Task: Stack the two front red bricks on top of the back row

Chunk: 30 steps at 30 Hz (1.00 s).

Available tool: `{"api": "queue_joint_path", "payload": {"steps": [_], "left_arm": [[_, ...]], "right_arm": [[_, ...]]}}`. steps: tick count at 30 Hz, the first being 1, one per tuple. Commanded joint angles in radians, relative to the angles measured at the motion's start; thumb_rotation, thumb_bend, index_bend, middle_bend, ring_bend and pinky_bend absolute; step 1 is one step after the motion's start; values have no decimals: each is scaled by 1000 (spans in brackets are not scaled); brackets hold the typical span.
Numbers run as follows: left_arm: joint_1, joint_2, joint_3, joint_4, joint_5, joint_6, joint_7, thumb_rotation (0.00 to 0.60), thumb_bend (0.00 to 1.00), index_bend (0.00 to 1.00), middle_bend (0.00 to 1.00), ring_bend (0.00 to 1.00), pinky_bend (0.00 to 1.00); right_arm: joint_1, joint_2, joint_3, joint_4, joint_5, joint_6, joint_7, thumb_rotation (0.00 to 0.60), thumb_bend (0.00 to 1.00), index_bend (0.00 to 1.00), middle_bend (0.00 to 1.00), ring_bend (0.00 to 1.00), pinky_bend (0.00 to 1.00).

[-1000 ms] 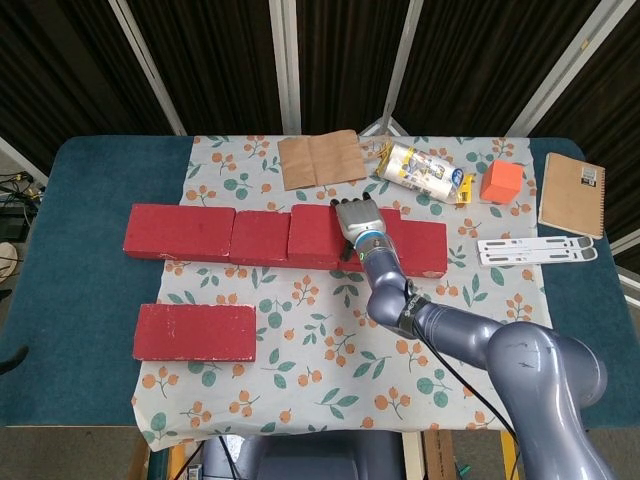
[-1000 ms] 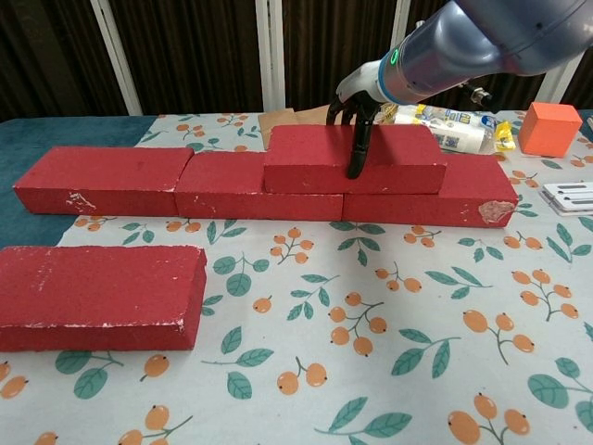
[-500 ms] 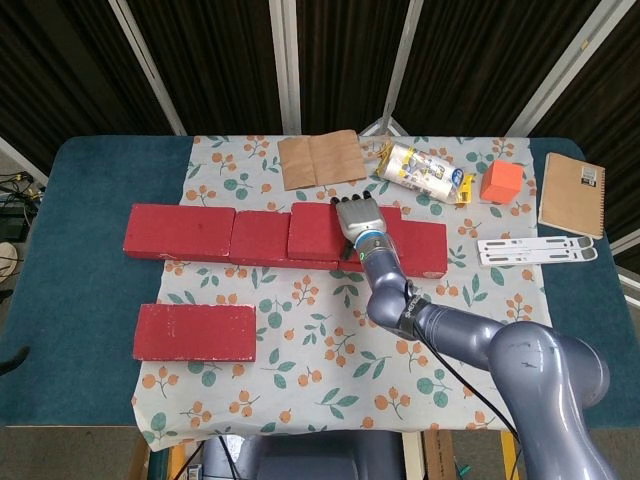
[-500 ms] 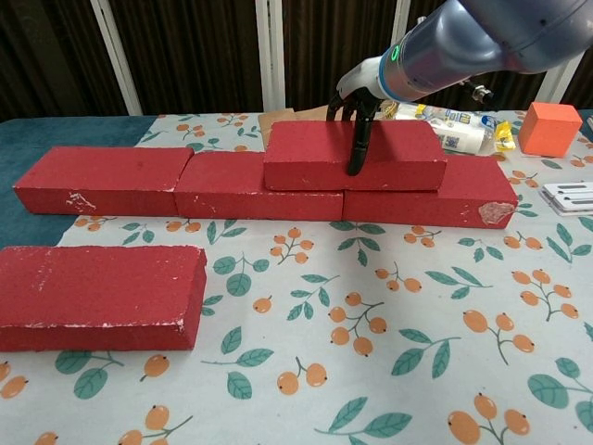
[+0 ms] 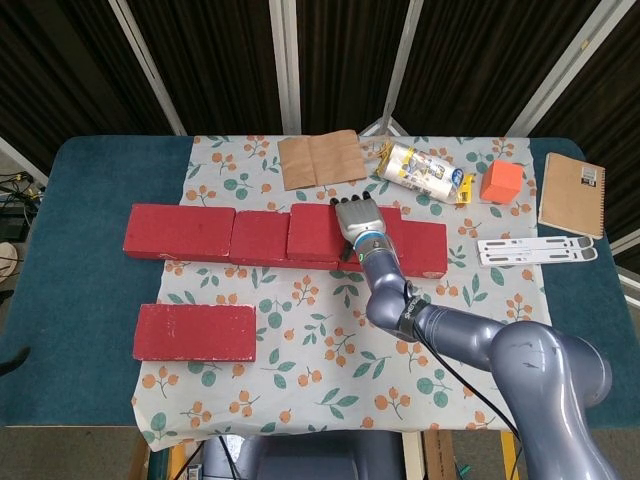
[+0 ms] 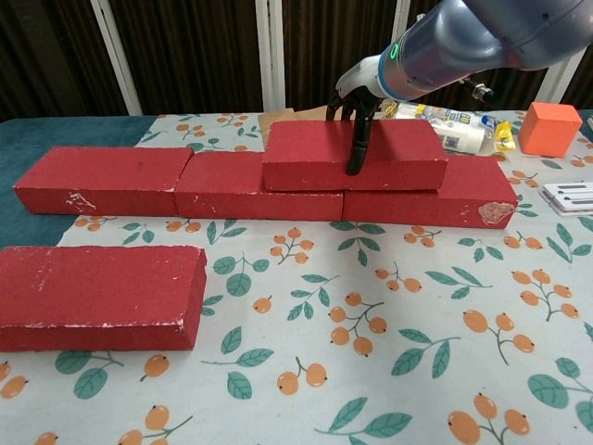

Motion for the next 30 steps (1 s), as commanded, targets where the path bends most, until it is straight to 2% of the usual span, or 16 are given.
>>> {"api": "queue_joint_path", "payload": {"steps": [1,9,30], "left_arm": [[0,0,0,0,0,1,-1,600,157,233,55,0,57],[-1,0,1,0,0,-1,1,600,157,232,55,0,57],[-2,-1,2,0,1,-2,6,600,157,235,55,0,57]], "right_arm": [[-1,-2,1,5,2,0,0,600,199,128,178,108,0],[2,2,2,-5,11,9,-11,600,200,51,157,85,0],[4,4,5,-16,37,13,-33,600,200,28,139,69,0]]}}
